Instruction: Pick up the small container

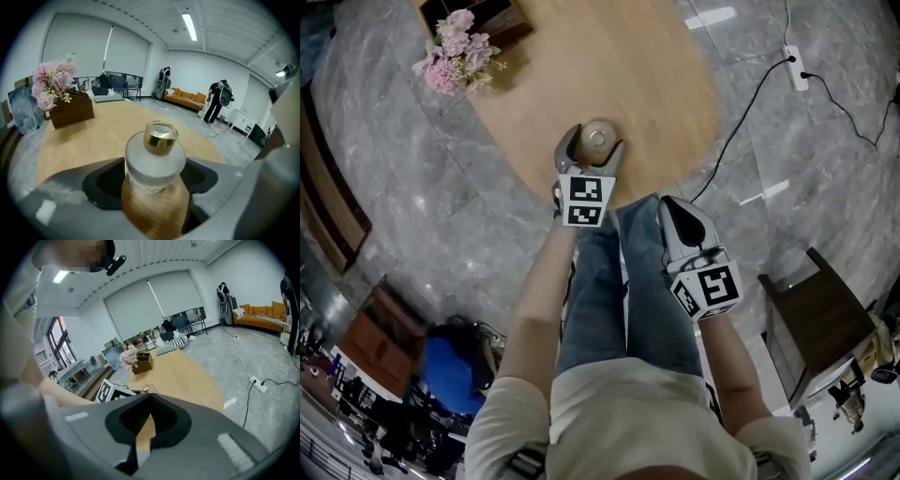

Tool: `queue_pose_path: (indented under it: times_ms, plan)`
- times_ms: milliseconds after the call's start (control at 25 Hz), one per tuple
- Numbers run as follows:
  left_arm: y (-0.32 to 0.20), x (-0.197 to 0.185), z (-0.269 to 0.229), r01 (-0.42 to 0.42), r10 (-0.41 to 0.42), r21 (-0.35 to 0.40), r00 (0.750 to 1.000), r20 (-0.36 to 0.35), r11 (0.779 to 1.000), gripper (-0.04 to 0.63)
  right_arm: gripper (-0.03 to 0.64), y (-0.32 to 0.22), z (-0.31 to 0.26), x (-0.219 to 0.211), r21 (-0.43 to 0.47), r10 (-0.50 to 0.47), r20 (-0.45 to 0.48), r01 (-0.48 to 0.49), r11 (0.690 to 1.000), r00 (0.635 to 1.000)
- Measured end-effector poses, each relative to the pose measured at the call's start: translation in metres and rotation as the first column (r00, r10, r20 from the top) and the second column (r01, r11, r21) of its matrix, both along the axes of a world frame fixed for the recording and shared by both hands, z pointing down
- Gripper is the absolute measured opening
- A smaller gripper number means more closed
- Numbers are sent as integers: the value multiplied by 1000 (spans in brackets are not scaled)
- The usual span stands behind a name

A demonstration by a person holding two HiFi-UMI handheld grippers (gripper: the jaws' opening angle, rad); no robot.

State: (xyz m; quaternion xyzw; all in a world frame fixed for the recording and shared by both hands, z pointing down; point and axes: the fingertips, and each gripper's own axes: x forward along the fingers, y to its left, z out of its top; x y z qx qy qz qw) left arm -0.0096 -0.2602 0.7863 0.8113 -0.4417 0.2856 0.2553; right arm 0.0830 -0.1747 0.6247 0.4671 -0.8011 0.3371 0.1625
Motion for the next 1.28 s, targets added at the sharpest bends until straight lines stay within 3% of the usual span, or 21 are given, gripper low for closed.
queue_pose_path:
  times_ms: [440, 680, 880, 1280]
  plan:
    - [-13, 2, 26, 13, -20, 59, 993, 117, 998, 345, -2, 6, 26, 0, -44, 11, 16, -10, 999, 1000]
    - [-12, 2, 27, 5, -11, 47, 992, 122, 999, 344, -2, 4, 23, 8, -37, 33, 2, -33, 999, 999]
    - [-10, -2, 16, 13, -17, 43, 996, 85, 999, 344, -2, 8, 16, 11, -22, 45, -9, -45, 999, 999]
    - [20, -5, -54, -60, 57, 62, 997, 48, 996, 344, -2, 20, -28, 8, 53, 99, -13, -98, 994, 995]
